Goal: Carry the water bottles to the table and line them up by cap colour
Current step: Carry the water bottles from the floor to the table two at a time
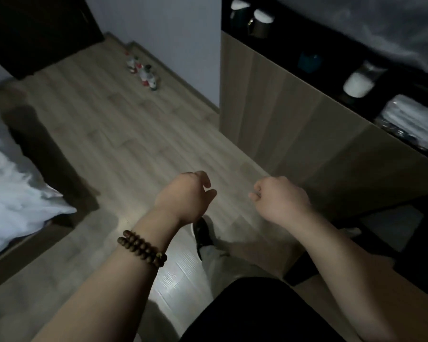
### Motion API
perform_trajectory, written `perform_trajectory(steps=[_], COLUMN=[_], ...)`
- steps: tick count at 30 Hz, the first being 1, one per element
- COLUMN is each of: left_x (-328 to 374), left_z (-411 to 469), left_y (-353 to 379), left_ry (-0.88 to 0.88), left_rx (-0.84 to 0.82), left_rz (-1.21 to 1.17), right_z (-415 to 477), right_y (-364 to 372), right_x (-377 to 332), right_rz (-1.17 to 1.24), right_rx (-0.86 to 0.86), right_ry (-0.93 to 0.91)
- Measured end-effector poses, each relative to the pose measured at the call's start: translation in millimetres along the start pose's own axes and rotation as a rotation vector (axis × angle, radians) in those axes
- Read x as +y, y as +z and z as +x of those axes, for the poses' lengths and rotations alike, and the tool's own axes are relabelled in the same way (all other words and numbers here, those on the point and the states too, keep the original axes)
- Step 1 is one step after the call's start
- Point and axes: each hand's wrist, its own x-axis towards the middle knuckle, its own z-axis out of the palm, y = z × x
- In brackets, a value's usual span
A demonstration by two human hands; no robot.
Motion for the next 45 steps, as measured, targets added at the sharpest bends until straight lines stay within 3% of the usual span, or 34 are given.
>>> perform_trajectory(steps=[6, 11, 17, 24, 29, 37, 45], left_x=[-113, -194, -282, -394, -468, -545, -608], left_z=[118, 194, 280, 419, 512, 665, 857], left_y=[-87, -185, -287, -368, -436, -525, -564], left_ry=[-0.067, -0.122, -0.197, -0.147, -0.085, -0.062, -0.086], left_rx=[0.020, 0.000, 0.101, 0.131, 0.058, -0.007, -0.088], left_rz=[0.019, 0.047, -0.068, -0.124, -0.084, -0.104, -0.094], right_z=[160, 274, 383, 516, 603, 740, 951], right_y=[-8, -56, -105, -125, -153, -177, -165], right_x=[-120, -231, -352, -470, -551, -626, -663], right_rz=[0.055, 0.087, 0.067, 0.102, 0.145, 0.243, 0.303], right_rx=[-0.038, -0.065, -0.059, -0.014, 0.006, -0.021, -0.110], right_ry=[-0.056, -0.103, -0.187, -0.158, -0.106, 0.000, 0.130])
